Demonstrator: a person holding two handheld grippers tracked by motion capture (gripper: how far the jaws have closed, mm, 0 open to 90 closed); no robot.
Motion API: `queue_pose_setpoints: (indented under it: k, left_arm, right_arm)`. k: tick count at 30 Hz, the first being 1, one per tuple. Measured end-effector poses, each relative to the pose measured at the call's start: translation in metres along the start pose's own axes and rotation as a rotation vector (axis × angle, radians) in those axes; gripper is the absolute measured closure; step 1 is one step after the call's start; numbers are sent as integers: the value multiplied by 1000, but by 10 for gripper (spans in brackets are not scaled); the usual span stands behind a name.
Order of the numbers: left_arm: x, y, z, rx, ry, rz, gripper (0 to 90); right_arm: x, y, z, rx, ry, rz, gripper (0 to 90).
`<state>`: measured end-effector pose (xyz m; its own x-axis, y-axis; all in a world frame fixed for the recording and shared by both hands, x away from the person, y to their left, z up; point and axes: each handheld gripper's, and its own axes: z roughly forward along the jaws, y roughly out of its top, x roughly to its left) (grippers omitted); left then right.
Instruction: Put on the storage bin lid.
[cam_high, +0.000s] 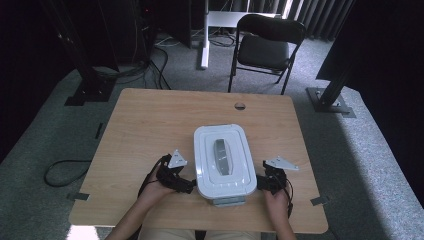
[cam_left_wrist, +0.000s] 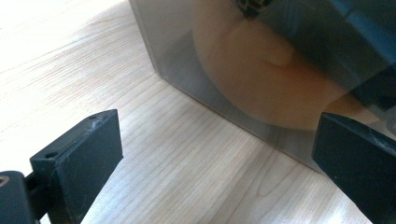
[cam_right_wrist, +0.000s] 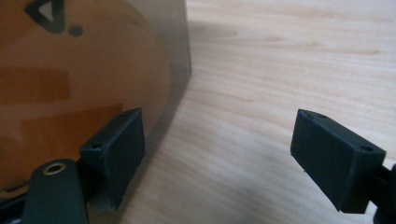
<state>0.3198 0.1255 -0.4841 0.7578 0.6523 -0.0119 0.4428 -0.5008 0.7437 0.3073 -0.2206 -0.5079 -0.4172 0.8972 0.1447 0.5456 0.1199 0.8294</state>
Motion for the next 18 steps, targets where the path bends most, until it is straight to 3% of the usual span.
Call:
queue_pose_setpoints:
  k: [10,18]
  left_arm:
    - [7,-2,-6,-1,27,-2,25]
    - [11,-5,-13,-23,21,-12,25]
  right_arm:
    - [9,-8,2,20,23,7,182]
    - [15,-6,8,35,-9,-50,145]
